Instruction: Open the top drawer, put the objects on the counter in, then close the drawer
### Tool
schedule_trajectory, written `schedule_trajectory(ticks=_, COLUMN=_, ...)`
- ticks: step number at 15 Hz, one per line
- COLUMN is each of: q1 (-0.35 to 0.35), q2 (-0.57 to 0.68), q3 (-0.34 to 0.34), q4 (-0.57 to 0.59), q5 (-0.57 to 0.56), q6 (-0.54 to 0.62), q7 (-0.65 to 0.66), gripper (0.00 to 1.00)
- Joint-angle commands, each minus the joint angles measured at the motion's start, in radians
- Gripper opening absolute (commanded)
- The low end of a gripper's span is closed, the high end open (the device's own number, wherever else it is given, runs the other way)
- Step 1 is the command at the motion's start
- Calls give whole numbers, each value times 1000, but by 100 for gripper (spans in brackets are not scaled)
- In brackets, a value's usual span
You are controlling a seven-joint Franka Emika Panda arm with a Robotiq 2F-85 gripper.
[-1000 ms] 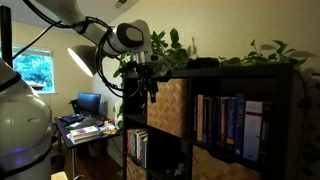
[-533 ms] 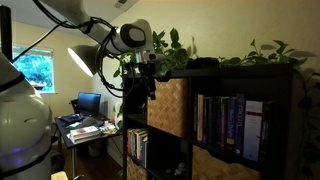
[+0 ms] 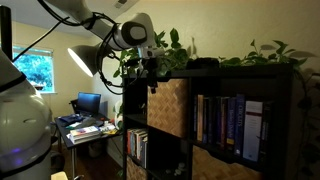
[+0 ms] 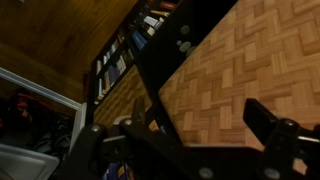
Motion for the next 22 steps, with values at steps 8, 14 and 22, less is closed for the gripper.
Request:
schedule_trajectory(ticks=8, q1=10, q2=99, q3=56, q4=6, q5=34, q6=339, q7=212, gripper=100)
schedule_trajectory(ticks=14, q1=28, q2=119, q3=60, q4=6, q5=30, q6=371, q7=202, gripper=100)
schedule_trajectory(ticks=22, q1=24, q2=108, q3=70, q4=4, q5=23, q6=383, q7=222, gripper=100)
